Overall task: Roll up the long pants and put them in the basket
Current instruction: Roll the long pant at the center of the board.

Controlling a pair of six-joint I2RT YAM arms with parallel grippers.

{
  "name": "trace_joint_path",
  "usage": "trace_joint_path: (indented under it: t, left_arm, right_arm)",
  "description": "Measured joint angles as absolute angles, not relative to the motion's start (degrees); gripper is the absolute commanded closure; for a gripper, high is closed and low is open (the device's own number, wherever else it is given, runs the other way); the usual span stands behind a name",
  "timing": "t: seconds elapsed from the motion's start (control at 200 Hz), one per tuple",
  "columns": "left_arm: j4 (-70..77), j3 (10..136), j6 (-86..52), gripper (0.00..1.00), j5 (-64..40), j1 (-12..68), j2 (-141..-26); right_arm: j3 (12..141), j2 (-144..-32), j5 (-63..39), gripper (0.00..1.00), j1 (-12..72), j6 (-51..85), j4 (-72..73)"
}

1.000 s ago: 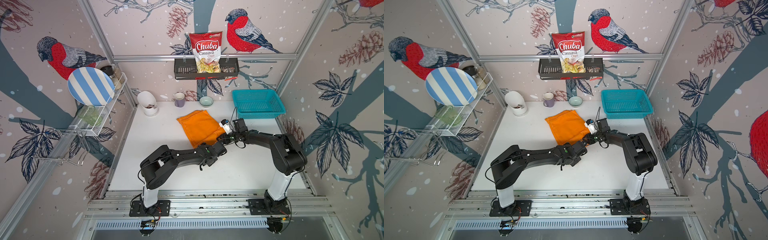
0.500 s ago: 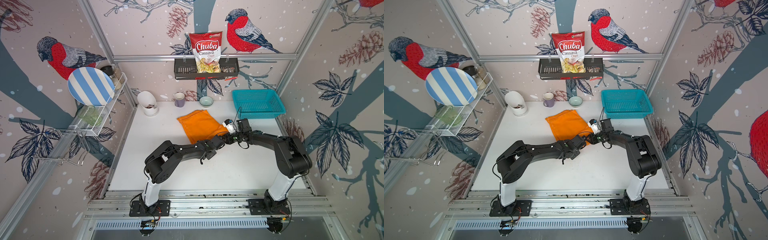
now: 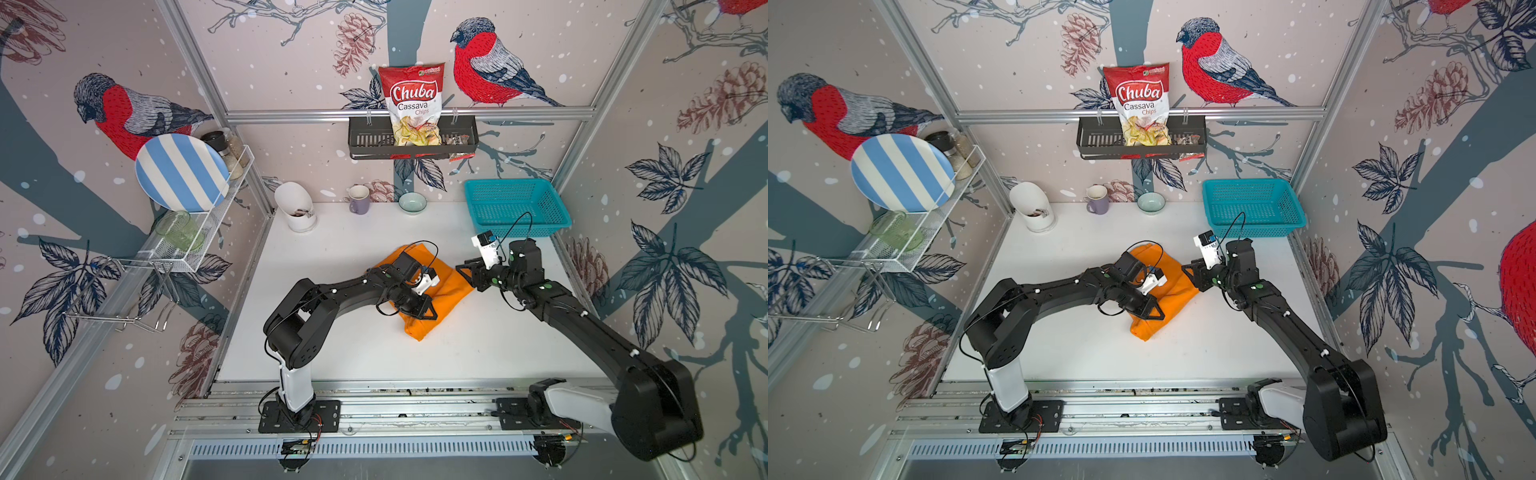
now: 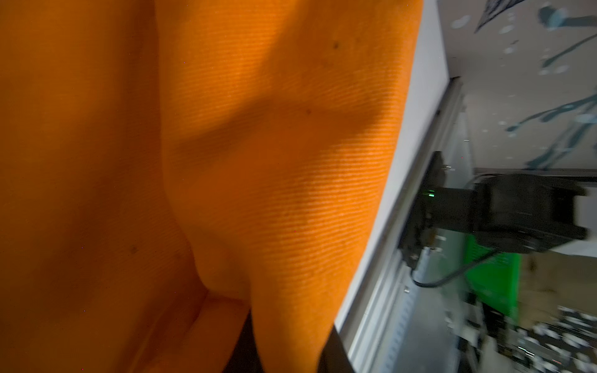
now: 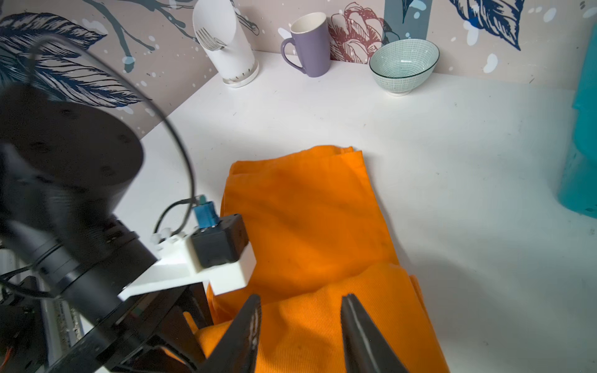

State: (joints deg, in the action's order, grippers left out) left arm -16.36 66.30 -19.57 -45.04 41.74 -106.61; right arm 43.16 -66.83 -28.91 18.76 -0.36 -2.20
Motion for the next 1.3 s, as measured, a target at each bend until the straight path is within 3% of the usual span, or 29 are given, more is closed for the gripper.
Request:
trace_joint_path:
  t: [0.215, 0.335, 0.49, 0.635, 0.795, 0.95, 1.151, 1.301]
  left_arm:
    - [-9.69, 64.36, -28.18, 0.99, -58.65, 37.87, -109.78]
    - [-7.73, 63.79, -30.02, 0.99, -62.87, 36.16, -111.79]
    - [-6.68, 64.18, -30.48, 0.99, -66.22, 34.65, -114.76]
    - [-6.72, 64.86, -30.26, 0.99, -68.45, 33.43, -117.27]
    - [-8.73, 66.26, -28.49, 0.88, -69.38, 31.79, -119.31]
    - [-12.75, 68.6, -25.76, 0.64, -66.43, 31.55, -119.44]
    - [-19.11, 70.46, -20.53, 0.39, -52.29, 33.04, -114.52]
    - [-24.93, 72.97, -16.91, 0.32, -35.9, 36.27, -109.14]
  right_arm:
    - [36.75, -59.79, -28.18, 0.55, 20.78, 3.42, -2.42]
    - [33.04, -57.52, -26.83, 0.43, 24.32, 5.63, -1.17]
    - [29.52, -58.28, -20.86, 0.36, 25.15, 10.7, 1.3]
    - [29.56, -60.8, -18.24, 0.38, 25.54, 18.0, 5.3]
    - [30.09, -66.65, -16.99, 0.42, 27.86, 22.57, 8.8]
    - [30.76, -72.84, -15.88, 0.44, 28.08, 24.56, 11.77]
    - [34.2, -81.3, -15.09, 0.44, 28.27, 27.18, 15.44]
    - [37.12, -85.71, -14.63, 0.44, 28.49, 28.62, 16.71]
